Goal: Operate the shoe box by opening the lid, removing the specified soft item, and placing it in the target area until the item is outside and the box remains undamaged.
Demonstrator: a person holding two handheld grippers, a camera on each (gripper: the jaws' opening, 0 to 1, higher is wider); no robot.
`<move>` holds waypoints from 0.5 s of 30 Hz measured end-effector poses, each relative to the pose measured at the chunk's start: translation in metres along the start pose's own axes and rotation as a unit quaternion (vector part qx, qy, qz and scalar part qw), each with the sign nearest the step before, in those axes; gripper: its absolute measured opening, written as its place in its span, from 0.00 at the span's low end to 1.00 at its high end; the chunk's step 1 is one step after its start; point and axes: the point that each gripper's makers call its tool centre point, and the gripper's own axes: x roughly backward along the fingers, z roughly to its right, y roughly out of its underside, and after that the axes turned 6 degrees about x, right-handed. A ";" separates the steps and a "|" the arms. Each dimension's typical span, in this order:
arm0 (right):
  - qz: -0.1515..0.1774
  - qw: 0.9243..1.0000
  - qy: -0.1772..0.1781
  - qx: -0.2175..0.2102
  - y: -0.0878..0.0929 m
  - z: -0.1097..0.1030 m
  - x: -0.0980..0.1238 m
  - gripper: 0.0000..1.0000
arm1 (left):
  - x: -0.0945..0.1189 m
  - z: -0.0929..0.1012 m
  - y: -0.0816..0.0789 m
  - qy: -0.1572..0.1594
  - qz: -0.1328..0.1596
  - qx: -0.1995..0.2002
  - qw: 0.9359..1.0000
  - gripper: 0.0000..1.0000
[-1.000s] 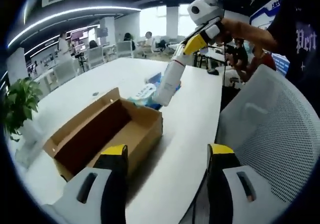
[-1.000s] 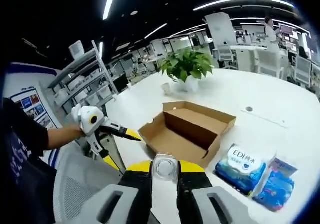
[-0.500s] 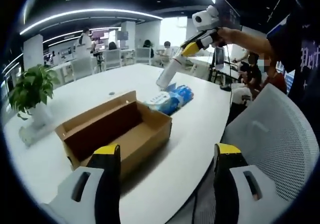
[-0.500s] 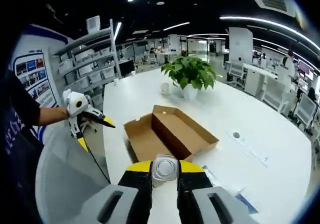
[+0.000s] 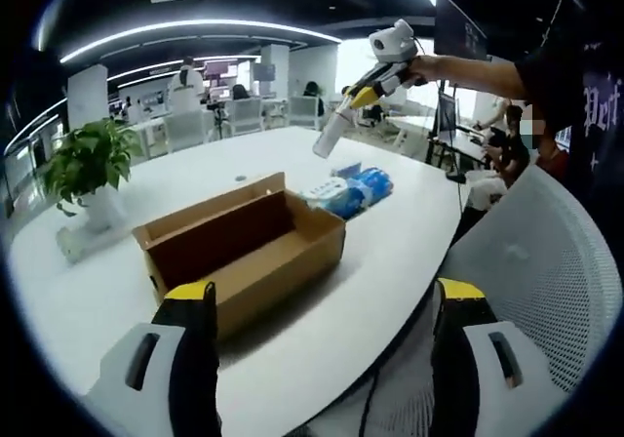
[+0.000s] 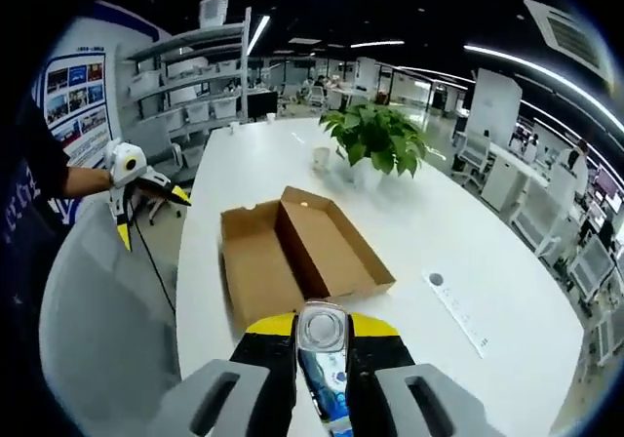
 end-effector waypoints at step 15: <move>-0.060 0.992 -0.011 0.108 0.032 0.040 -0.024 0.13 | 0.014 0.011 0.004 -0.041 0.014 0.005 0.999 0.99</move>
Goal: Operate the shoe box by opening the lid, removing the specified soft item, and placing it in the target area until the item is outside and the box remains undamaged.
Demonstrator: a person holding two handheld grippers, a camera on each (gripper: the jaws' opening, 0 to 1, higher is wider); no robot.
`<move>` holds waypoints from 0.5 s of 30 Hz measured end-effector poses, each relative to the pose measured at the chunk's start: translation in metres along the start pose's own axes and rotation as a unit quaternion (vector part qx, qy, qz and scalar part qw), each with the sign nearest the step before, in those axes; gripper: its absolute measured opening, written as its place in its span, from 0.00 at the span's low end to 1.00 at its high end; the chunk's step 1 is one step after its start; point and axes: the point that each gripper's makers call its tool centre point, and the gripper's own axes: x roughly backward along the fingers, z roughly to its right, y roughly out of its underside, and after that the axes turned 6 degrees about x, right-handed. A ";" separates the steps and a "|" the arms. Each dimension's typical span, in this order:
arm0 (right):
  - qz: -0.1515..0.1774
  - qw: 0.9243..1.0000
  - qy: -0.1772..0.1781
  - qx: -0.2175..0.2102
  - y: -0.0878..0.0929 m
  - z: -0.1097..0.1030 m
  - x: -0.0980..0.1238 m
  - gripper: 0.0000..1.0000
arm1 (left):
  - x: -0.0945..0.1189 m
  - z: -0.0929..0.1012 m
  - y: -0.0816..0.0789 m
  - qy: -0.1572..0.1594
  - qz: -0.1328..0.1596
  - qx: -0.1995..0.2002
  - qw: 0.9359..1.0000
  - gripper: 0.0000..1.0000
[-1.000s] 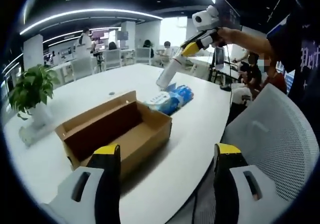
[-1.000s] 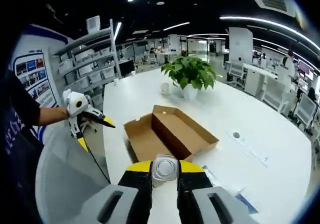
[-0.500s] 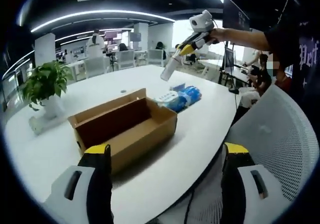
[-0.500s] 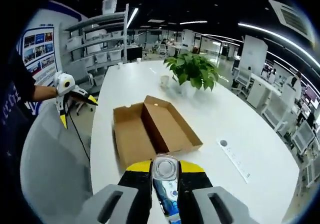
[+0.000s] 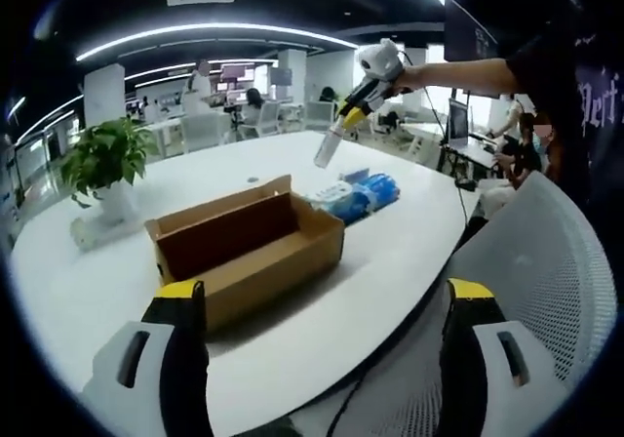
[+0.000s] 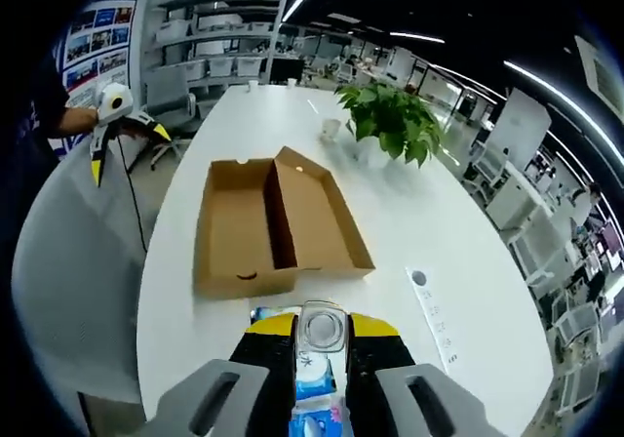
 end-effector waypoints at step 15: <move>-0.063 0.996 -0.026 0.062 0.041 0.016 -0.036 0.13 | 0.008 -0.006 -0.001 -0.032 0.008 0.014 0.999 0.99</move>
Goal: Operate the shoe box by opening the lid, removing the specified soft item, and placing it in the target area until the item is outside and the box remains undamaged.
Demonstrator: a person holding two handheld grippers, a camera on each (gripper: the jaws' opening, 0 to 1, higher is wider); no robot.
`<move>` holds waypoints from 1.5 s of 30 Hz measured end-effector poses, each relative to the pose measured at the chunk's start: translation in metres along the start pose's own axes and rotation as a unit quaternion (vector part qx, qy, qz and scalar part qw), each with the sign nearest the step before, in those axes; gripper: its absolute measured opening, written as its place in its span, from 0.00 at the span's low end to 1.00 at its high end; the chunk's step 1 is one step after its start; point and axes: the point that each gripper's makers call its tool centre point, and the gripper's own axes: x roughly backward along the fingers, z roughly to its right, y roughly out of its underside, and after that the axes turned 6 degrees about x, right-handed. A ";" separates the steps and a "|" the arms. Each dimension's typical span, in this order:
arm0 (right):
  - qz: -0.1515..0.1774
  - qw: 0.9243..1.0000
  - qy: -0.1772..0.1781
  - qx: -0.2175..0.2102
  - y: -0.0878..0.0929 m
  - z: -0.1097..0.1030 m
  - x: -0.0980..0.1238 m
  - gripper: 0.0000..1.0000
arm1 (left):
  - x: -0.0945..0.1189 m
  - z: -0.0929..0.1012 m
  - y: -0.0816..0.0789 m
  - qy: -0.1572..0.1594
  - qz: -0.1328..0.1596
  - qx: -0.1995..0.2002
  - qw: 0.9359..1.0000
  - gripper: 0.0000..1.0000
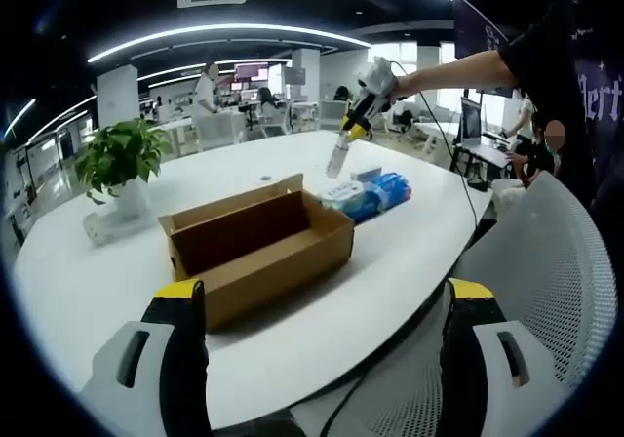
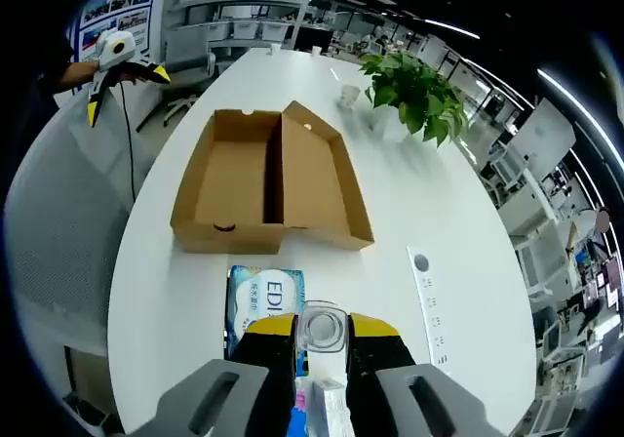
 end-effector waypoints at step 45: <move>-0.061 0.992 -0.102 0.048 0.027 0.001 -0.068 0.15 | -0.006 -0.004 0.007 -0.011 -0.020 -0.009 1.000 0.96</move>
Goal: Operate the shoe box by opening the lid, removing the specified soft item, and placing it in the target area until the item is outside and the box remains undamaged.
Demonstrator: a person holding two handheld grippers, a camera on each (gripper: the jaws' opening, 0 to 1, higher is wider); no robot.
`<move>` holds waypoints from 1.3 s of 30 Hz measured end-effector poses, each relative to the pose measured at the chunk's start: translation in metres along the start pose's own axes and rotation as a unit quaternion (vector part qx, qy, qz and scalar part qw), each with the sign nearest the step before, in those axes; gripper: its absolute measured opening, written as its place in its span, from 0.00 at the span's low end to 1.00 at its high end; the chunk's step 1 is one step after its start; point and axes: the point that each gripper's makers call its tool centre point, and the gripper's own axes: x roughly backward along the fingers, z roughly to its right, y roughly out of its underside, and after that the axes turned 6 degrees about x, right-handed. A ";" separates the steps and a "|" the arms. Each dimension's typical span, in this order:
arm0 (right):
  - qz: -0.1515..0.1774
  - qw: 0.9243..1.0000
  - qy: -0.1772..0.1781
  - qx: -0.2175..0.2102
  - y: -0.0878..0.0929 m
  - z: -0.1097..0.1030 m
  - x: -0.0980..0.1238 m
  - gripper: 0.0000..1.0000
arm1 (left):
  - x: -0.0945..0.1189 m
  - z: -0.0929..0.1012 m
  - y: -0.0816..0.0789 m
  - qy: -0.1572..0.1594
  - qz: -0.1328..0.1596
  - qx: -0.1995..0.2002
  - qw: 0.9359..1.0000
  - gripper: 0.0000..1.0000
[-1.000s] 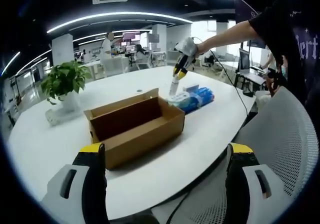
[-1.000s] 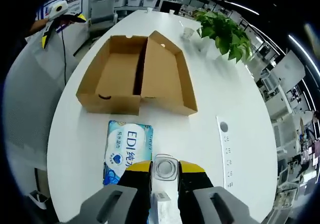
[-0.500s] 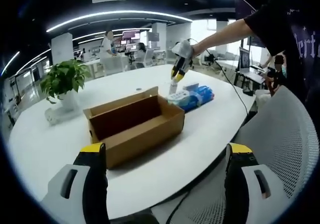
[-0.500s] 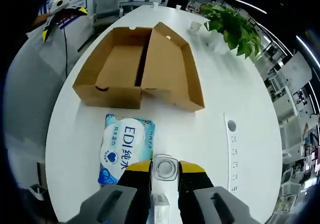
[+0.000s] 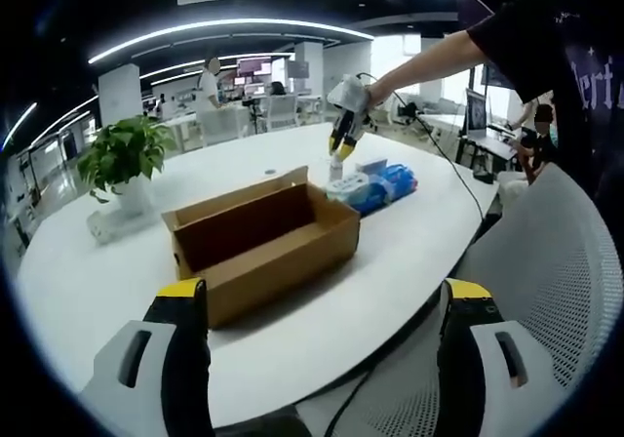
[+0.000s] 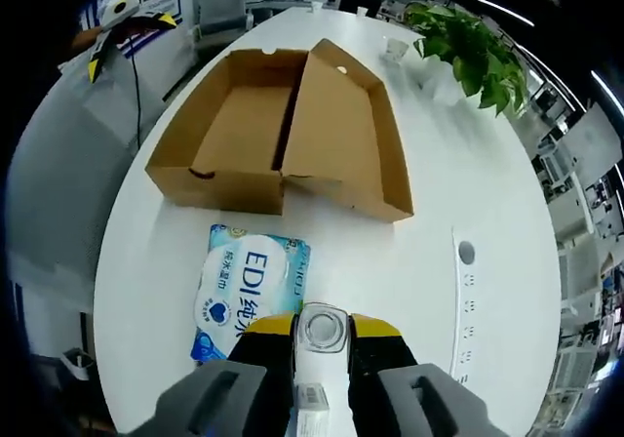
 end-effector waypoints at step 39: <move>0.015 0.995 0.053 -0.083 -0.014 0.018 0.015 0.44 | -0.009 -0.066 0.004 -0.068 -0.028 0.017 0.997 0.77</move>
